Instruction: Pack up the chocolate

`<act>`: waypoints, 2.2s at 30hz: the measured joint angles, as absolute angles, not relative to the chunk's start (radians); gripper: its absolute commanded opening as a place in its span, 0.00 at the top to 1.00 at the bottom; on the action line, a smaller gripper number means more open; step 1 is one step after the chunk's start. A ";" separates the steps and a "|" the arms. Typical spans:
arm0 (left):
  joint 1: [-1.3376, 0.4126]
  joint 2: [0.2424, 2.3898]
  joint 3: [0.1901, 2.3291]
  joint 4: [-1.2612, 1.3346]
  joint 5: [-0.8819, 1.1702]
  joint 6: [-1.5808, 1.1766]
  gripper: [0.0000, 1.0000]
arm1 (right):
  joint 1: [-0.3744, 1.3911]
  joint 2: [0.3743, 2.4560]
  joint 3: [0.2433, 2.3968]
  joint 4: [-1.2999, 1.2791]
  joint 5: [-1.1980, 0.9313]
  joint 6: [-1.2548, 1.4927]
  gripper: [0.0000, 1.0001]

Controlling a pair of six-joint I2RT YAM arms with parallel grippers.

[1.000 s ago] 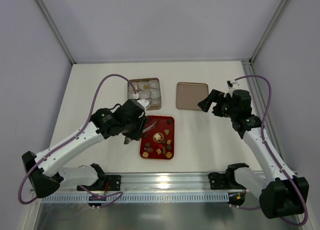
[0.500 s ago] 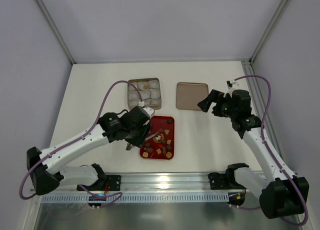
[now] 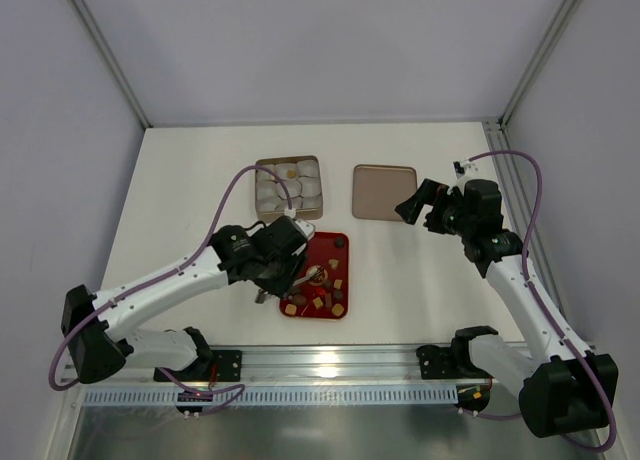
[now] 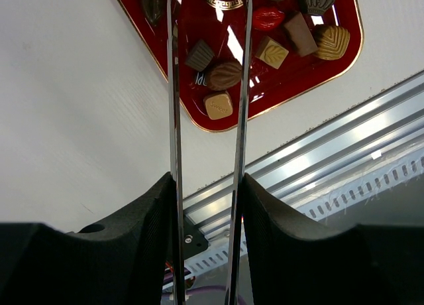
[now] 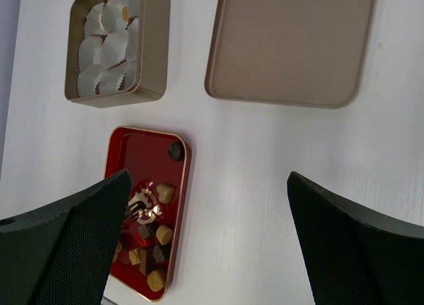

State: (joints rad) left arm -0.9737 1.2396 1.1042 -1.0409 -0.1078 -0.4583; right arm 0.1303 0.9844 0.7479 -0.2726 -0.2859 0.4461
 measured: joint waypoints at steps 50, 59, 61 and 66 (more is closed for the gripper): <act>-0.965 1.284 1.320 -1.093 -0.212 -0.424 0.77 | 0.130 0.984 0.748 -0.275 -0.286 0.446 0.00; -0.833 1.374 1.481 -1.095 -0.221 -0.382 0.76 | 0.130 0.984 0.748 -0.275 -0.287 0.446 0.00; -0.793 1.401 1.517 -1.082 -0.220 -0.376 0.76 | 0.130 0.984 0.748 -0.275 -0.287 0.446 0.00; -0.704 1.495 1.599 -1.040 -0.218 -0.357 0.76 | 0.130 0.984 0.748 -0.275 -0.287 0.446 0.00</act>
